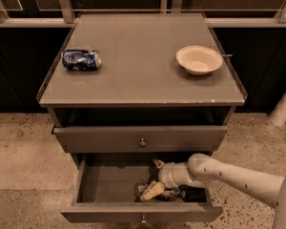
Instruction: Pick water bottle from middle drawer and place on counter
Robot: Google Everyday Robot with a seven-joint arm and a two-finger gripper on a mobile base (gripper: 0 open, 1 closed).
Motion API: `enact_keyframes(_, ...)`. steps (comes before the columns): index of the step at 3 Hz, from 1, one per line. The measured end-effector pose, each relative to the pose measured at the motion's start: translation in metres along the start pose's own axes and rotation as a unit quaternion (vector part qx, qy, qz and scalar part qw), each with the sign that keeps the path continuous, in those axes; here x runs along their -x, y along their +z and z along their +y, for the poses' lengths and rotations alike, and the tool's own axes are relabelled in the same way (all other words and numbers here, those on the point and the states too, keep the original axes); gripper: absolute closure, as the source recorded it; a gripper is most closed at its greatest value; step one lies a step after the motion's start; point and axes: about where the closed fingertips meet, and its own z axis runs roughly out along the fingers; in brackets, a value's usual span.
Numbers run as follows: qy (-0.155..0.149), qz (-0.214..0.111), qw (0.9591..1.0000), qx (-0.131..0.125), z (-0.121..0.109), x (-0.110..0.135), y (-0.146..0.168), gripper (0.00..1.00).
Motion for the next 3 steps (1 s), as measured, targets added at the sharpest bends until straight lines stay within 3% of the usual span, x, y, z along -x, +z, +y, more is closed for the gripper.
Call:
enact_keyframes(1,0.003,0.005,1.0,-0.003,0.005,-0.007,0.006,0.0)
enact_keyframes(2,0.004,0.018,0.9994,-0.029,0.019,-0.013,0.002,0.0)
enact_keyframes(3,0.005,0.025,0.9984,-0.051,0.018,-0.021,0.006,0.18)
